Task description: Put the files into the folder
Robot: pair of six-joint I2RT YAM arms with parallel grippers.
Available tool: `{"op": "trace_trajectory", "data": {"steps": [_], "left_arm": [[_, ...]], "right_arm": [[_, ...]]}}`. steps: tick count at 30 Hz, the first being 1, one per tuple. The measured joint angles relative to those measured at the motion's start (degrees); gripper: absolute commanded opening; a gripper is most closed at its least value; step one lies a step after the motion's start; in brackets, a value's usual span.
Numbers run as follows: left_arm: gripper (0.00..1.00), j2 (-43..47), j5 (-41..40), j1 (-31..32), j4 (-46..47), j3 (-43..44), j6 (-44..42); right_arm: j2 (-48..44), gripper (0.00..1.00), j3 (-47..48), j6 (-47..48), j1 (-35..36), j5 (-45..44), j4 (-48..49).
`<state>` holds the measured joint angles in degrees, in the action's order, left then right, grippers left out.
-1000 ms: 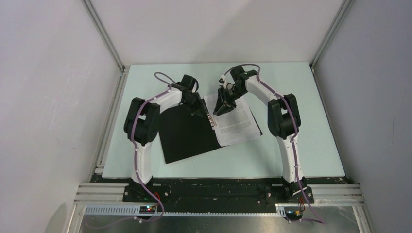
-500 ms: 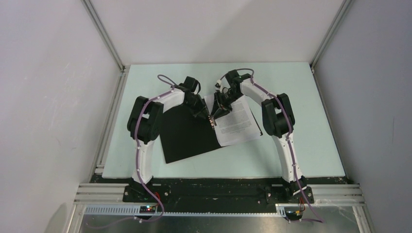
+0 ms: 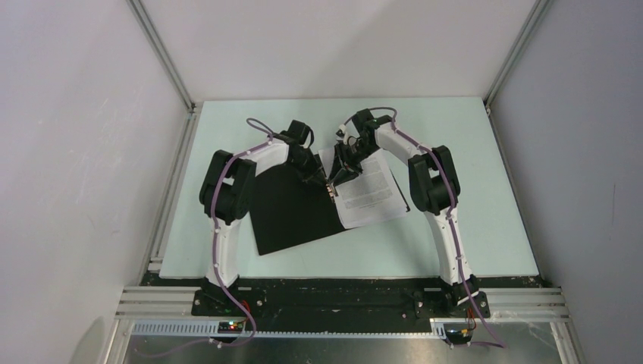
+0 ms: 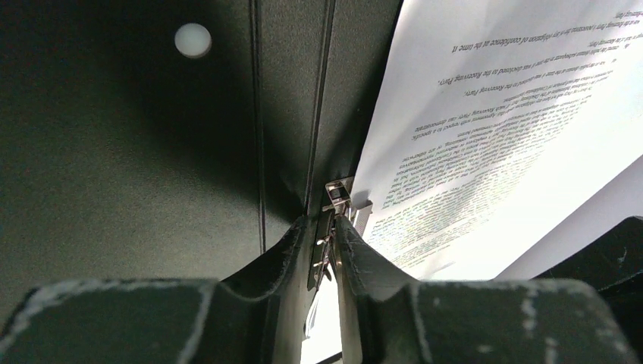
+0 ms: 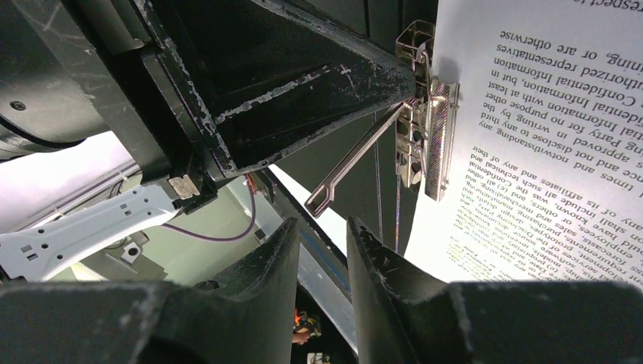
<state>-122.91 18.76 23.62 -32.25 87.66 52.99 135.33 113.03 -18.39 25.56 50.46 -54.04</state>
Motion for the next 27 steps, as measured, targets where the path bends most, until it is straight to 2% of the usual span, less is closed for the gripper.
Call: {"op": "trace_trajectory", "data": {"steps": [6,27], "left_arm": [[0.24,0.0,0.0,0.0,0.2,-0.2,0.7],[0.24,0.0,0.1,0.0,0.5,-0.3,1.0]], "right_arm": [[0.4,0.29,0.0,-0.2,0.0,0.0,0.4],[2.0,0.27,0.1,-0.1,0.2,0.0,0.5]]}}
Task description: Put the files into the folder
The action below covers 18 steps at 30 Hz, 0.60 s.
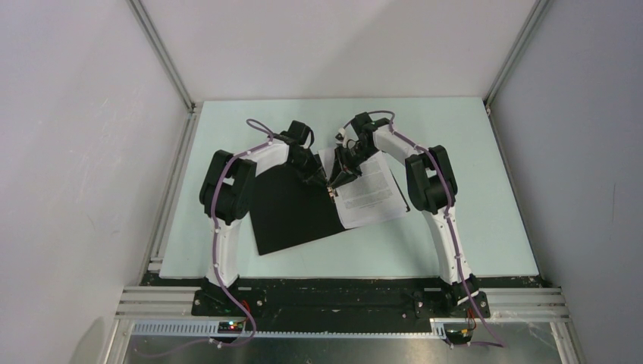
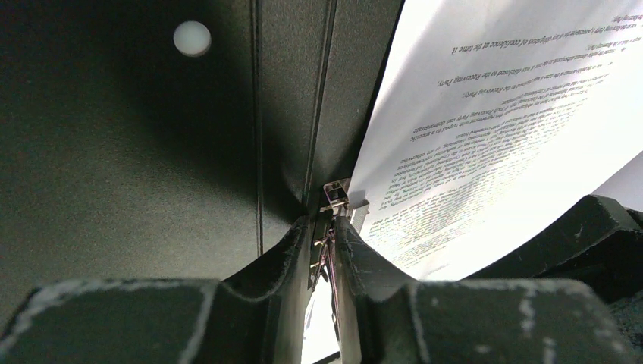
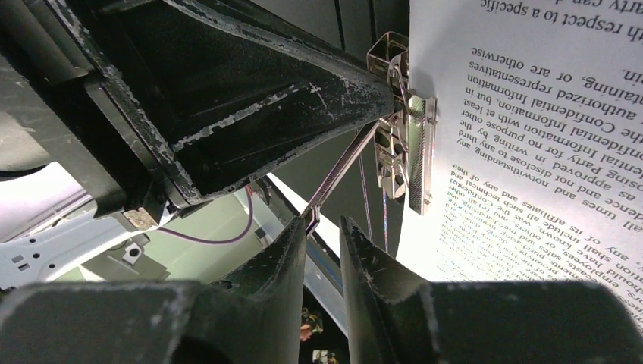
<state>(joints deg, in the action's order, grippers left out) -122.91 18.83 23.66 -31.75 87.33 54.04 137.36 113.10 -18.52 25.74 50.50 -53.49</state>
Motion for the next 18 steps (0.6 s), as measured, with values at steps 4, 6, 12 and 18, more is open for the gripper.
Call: {"op": "trace_trajectory", "data": {"steps": [4,6,12,18], "left_arm": [[0.24,0.0,0.0,0.0,0.0,0.0,0.0],[0.24,0.0,0.0,0.0,0.0,0.0,0.0],[0.24,0.0,0.0,0.0,0.1,0.0,0.0],[0.24,0.0,0.0,0.0,0.1,0.0,0.0]], "right_arm": [[0.0,0.25,-0.6,0.3,0.0,0.4,0.0],[0.0,0.24,-0.8,0.4,0.0,0.9,-0.2],[0.0,0.24,-0.9,0.6,0.1,2.5,-0.2],[0.0,0.23,-1.0,0.6,0.2,3.8,-0.3]]}}
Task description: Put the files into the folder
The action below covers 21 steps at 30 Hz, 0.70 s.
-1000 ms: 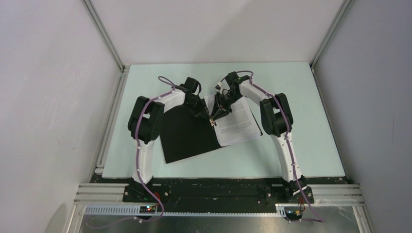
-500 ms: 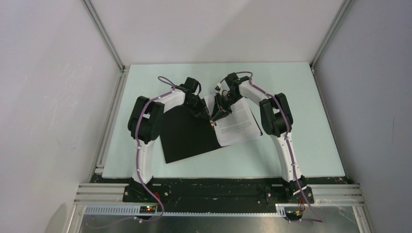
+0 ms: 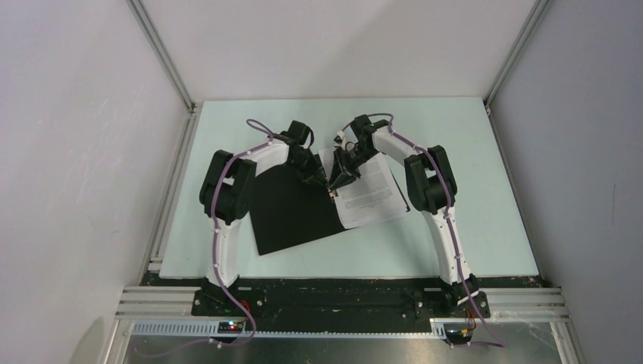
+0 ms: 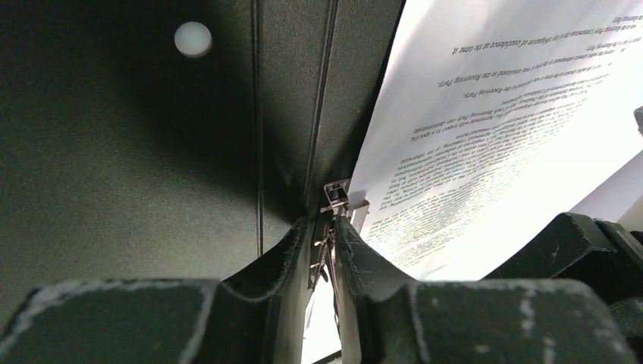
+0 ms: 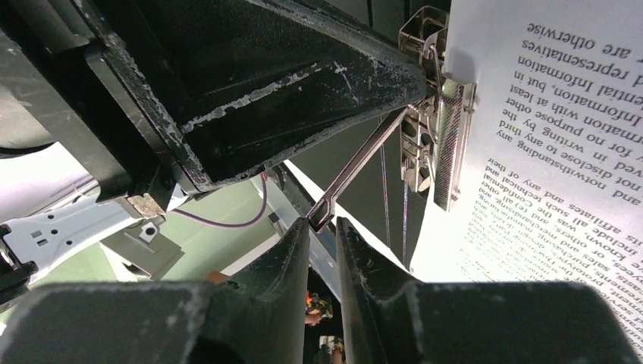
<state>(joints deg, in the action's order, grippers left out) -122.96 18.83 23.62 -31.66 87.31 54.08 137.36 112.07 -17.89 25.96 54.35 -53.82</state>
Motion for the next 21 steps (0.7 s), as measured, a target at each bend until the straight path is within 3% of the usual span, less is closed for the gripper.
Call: {"op": "trace_trajectory", "data": {"steps": [21], "left_arm": [[0.23,0.0,0.9,-0.4,0.5,-0.4,0.6]], "right_arm": [[0.0,0.20,-4.6,-1.5,-0.4,-0.9,-0.5]]}}
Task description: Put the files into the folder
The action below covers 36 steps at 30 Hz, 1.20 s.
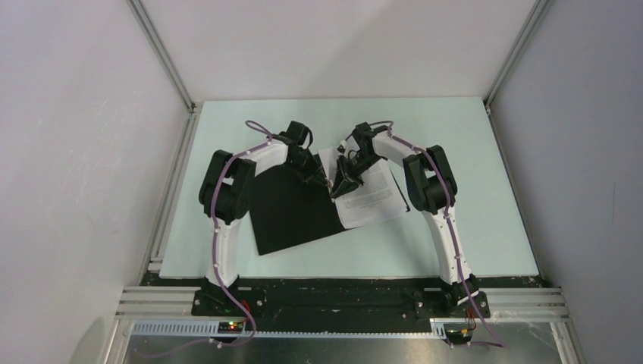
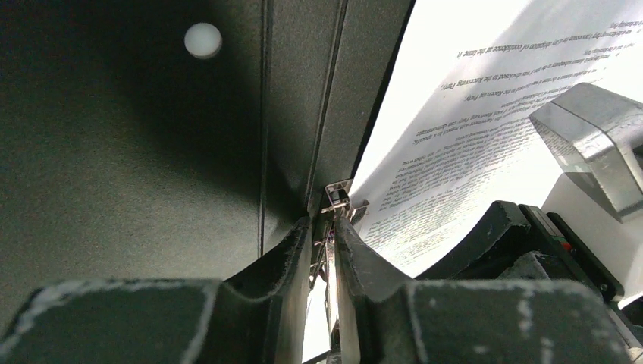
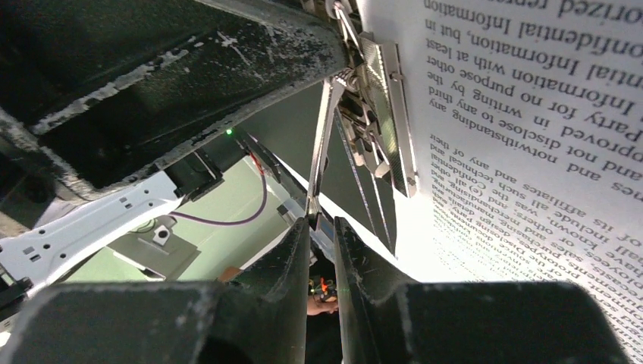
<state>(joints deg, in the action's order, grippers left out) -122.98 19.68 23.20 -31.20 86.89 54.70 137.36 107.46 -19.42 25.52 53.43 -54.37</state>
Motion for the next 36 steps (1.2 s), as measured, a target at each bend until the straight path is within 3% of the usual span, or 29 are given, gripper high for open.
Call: {"op": "trace_trajectory", "data": {"steps": [13,36], "left_arm": [[0.23,0.0,1.4,-0.6,0.9,-0.9,1.4],[0.21,0.0,3.7,-1.5,2.7,-2.4,3.7]], "right_arm": [[0.8,0.19,1.6,0.8,1.9,-6.1,-2.4],[1.9,0.17,2.6,2.4,1.5,-9.0,-4.7]]}}
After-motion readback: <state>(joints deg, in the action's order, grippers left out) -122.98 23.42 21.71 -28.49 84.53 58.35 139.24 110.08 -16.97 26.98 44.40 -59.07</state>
